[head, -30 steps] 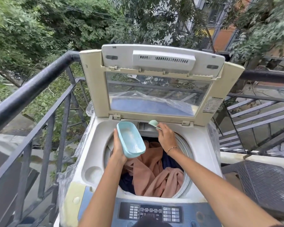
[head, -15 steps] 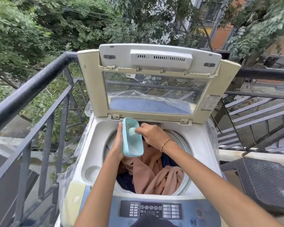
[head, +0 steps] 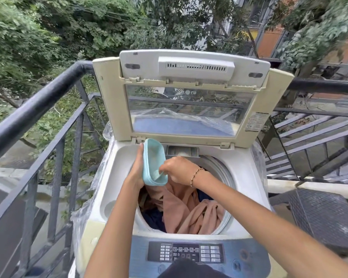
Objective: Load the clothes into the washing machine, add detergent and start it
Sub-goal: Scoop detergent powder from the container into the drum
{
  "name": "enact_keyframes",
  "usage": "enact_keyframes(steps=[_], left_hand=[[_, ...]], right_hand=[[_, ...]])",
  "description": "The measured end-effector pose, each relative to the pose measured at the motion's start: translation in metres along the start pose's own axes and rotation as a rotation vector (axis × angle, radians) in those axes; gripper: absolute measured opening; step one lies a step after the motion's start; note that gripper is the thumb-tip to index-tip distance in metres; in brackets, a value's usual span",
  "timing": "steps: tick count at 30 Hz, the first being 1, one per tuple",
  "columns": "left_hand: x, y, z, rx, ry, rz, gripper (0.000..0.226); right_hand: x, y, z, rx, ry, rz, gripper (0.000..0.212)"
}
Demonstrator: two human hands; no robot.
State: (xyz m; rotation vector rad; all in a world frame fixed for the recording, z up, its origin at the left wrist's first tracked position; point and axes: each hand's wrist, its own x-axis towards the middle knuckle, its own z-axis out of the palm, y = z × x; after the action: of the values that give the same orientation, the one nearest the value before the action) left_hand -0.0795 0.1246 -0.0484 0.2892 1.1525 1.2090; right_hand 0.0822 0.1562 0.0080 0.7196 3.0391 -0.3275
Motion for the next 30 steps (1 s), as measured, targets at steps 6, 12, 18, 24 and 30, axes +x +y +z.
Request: enact_keyframes(steps=[6,12,18,24,30], left_hand=[[-0.007,-0.003,-0.001,0.031,-0.075,-0.020,0.079],[-0.012,-0.007,-0.007,-0.020,-0.159,-0.097,0.077],[-0.009,-0.022,-0.003,-0.156,-0.060,-0.047,0.085],[-0.007,-0.035,0.017,-0.390,0.057,0.054,0.081],[-0.001,-0.039,0.039,-0.404,0.157,0.187,0.069]], right_hand=[[0.005,-0.002,-0.021,0.296,-0.138,0.145,0.018],[0.005,0.009,-0.017,0.663,-0.288,0.218,0.018],[-0.002,0.019,0.001,1.137,-0.327,0.419,0.021],[-0.010,0.037,0.005,1.439,-0.207,0.545,0.009],[-0.013,0.058,-0.005,1.572,0.079,0.684,0.005]])
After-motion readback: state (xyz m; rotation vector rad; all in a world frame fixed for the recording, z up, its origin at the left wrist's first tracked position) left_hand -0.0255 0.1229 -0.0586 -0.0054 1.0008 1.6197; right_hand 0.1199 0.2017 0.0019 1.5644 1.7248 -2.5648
